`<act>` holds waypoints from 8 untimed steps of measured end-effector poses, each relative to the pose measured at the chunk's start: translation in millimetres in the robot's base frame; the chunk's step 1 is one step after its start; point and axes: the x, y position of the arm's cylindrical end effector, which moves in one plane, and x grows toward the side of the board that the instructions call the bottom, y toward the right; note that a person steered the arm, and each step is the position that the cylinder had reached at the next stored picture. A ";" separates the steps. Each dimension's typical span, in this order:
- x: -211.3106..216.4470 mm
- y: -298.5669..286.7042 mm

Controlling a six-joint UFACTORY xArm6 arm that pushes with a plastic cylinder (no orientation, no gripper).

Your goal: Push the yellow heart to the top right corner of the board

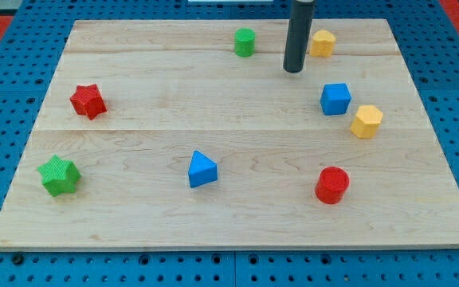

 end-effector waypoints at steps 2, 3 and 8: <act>-43.2 38.0; -72.5 52.6; -64.4 209.8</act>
